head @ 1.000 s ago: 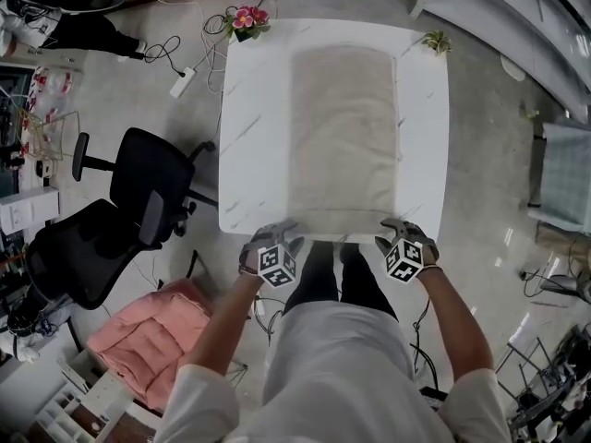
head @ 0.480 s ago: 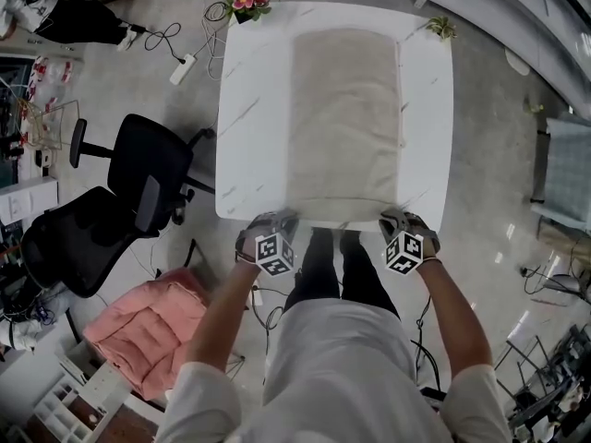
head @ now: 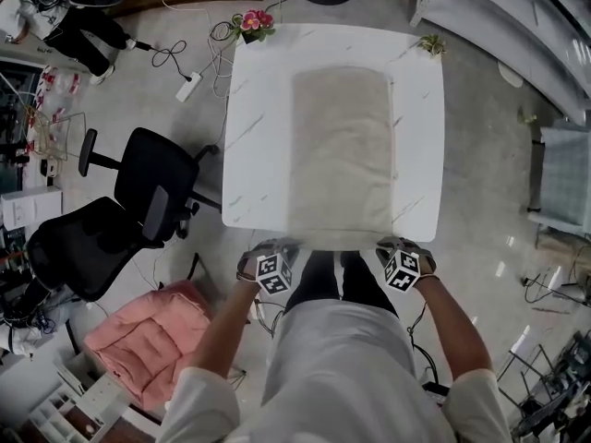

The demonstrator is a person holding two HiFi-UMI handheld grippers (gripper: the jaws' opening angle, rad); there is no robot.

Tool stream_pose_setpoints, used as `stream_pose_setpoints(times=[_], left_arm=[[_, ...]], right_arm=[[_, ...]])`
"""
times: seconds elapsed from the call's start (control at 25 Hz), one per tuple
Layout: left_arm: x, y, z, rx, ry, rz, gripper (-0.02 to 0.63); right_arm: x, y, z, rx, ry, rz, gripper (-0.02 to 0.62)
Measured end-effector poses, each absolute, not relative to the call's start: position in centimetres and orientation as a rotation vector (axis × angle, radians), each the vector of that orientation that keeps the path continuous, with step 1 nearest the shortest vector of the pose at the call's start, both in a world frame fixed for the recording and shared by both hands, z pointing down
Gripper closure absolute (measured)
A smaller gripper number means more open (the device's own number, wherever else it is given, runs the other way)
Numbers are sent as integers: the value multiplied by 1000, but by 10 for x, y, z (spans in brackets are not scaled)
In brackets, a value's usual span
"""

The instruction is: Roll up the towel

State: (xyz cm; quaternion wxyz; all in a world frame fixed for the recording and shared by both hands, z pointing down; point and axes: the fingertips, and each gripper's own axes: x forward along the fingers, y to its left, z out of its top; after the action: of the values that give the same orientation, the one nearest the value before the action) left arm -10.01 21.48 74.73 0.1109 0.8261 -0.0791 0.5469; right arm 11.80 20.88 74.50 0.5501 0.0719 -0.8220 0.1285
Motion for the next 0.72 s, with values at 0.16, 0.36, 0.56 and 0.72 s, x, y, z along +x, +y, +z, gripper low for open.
stream_pose_setpoints(times=[0.16,0.36,0.56,0.72], left_arm=[[-100,204,739,2398,-128,1567,568],[-98,171,732,2354,-32,1514,566],[-100,140,735,2300,13,1509,563],[-102,109,742,2349,-110,1591,542]], right_arm=[[118,196,743,129,-1921,412,544],[118,161,740,86,-1904,481,541],[117,121,740,142,-1905,507,540],[116,97,745,207,-1905,414,528]])
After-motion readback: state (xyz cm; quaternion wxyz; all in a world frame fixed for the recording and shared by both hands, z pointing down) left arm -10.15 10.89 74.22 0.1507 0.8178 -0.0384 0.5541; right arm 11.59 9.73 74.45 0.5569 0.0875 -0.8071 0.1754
